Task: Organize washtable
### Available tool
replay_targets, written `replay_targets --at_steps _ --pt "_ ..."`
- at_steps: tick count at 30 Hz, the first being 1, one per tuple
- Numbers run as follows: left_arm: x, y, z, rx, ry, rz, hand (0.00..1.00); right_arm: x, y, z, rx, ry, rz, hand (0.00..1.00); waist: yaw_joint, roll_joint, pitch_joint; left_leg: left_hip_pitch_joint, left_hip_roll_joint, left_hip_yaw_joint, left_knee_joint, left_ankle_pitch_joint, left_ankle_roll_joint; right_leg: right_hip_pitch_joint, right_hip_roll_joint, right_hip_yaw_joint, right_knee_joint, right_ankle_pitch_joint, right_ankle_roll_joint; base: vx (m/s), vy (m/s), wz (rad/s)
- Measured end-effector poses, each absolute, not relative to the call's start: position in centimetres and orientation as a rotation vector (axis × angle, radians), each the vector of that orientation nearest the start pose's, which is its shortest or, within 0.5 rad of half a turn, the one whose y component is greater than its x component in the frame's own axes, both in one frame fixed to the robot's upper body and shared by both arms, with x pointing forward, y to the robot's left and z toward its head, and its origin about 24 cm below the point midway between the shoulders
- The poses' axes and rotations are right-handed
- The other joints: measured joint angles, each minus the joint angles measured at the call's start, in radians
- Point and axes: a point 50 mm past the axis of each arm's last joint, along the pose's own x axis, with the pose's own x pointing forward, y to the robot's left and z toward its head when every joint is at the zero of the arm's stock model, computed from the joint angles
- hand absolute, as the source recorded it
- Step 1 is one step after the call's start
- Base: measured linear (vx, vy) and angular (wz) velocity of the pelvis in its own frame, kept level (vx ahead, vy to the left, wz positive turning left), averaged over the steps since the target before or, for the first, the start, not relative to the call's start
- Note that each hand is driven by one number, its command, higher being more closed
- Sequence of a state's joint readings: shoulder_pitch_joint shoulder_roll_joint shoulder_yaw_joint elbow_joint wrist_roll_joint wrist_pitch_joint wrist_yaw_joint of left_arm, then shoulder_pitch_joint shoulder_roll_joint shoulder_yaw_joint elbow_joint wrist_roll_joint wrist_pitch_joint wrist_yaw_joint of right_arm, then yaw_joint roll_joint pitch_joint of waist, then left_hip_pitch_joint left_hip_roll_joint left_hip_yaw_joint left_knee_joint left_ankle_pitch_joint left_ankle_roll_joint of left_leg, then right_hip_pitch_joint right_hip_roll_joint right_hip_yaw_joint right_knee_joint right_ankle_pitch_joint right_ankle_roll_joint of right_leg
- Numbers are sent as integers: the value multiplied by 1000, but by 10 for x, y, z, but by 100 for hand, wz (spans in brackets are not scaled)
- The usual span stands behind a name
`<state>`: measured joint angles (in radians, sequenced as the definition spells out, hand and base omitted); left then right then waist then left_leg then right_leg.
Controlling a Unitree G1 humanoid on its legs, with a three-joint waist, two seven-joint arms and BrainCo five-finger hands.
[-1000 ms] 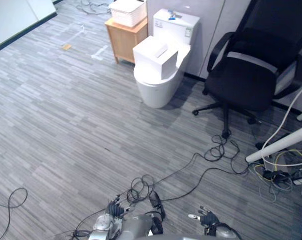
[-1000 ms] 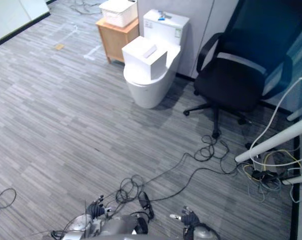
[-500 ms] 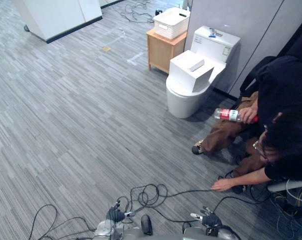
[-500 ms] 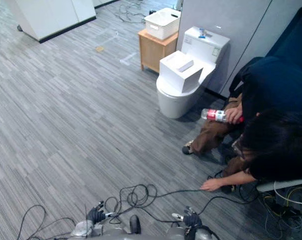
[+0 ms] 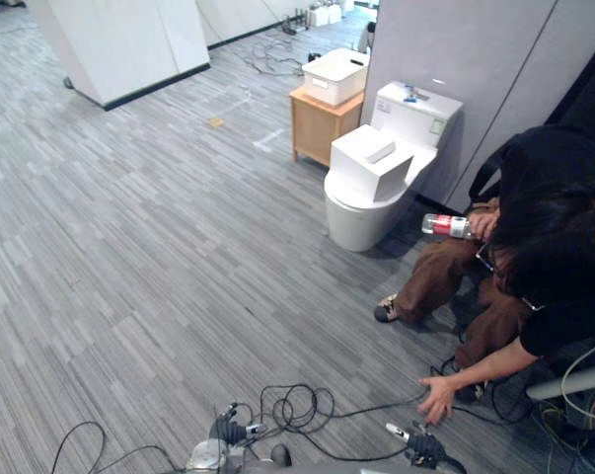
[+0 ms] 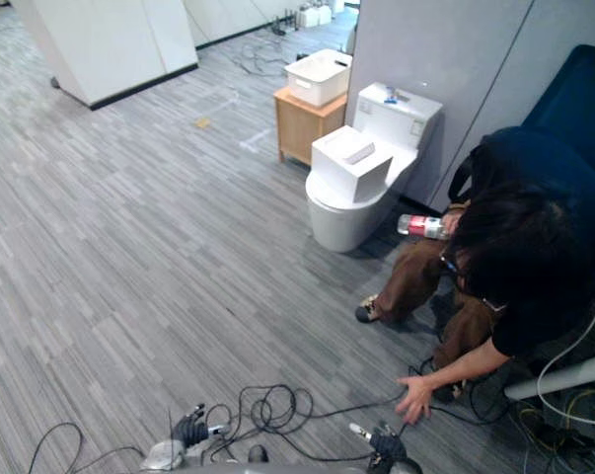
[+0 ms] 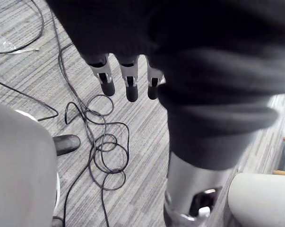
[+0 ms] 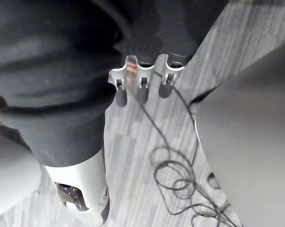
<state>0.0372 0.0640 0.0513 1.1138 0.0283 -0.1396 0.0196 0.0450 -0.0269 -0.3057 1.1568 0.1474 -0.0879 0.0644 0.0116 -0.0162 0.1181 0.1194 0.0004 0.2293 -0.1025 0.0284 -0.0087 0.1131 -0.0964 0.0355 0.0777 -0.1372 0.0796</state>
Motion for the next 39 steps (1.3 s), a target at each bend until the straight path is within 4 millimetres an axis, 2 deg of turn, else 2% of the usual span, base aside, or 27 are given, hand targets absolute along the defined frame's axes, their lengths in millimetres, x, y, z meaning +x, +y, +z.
replay_targets --at_steps 11,17,20,22,24,26,27,28,31,35,38,39 --pt "111 182 -160 70 1024 61 0 91 -191 -166 265 1080 -310 0 -1 2 -2 -3 10 -35 0 9 -12 22 8 -41 -22 4 -5 -39 -46 10" --pt "112 185 -159 76 1022 63 0 92 -190 -166 237 1090 -282 0 -1 -5 -1 -16 -4 -58 0 8 -11 27 -5 -69 -30 -1 1 19 -22 12" --pt "112 185 -159 76 1021 64 0 92 -191 -166 251 1093 -300 0 0 -6 -1 -15 -19 -58 0 0 1 28 -20 -72 -23 -8 13 29 13 4" --pt "112 185 -159 75 1019 65 0 92 -194 -166 260 1092 -317 0 0 -7 4 -4 -37 -59 0 -8 12 23 -38 -75 24 -32 35 45 40 4" --pt "113 184 -158 71 1013 64 0 91 -202 -165 270 1083 -354 0 0 4 25 33 -55 -64 1 -23 34 -8 -65 -86 171 -63 69 5 81 7" --pt "113 183 -159 68 1014 65 0 93 -207 -164 262 1070 -362 0 1 14 27 42 -59 -71 6 -30 45 -73 -74 -82 324 -63 68 0 82 5" --pt "112 187 -158 69 1014 74 0 93 -207 -163 273 1061 -371 0 0 13 31 58 -71 -89 7 -40 61 -135 -79 -61 448 -70 53 79 50 18" --pt "112 189 -158 58 1012 93 0 93 -207 -163 290 1053 -386 0 -1 10 34 70 -77 -98 7 -46 70 -158 -78 -19 503 -99 44 80 37 23" --pt "109 193 -158 35 1011 132 0 91 -207 -164 310 1052 -402 0 -3 9 30 86 -62 -138 7 -51 76 -203 -22 27 495 -139 31 56 -2 35" --pt "108 194 -158 -21 1008 193 0 93 -207 -163 332 1034 -413 0 -2 17 29 95 -17 -156 16 -70 60 -284 55 87 390 -126 25 77 -65 27" --pt "106 191 -159 -59 1007 222 0 92 -204 -162 319 1033 -392 0 2 6 23 80 3 -162 126 -151 23 -299 78 165 269 -50 10 165 -129 7" --pt "106 191 -159 -67 1004 233 0 89 -200 -163 316 1043 -378 0 2 -10 17 80 -2 -171 160 -187 6 -290 73 211 241 -18 13 165 -130 13"
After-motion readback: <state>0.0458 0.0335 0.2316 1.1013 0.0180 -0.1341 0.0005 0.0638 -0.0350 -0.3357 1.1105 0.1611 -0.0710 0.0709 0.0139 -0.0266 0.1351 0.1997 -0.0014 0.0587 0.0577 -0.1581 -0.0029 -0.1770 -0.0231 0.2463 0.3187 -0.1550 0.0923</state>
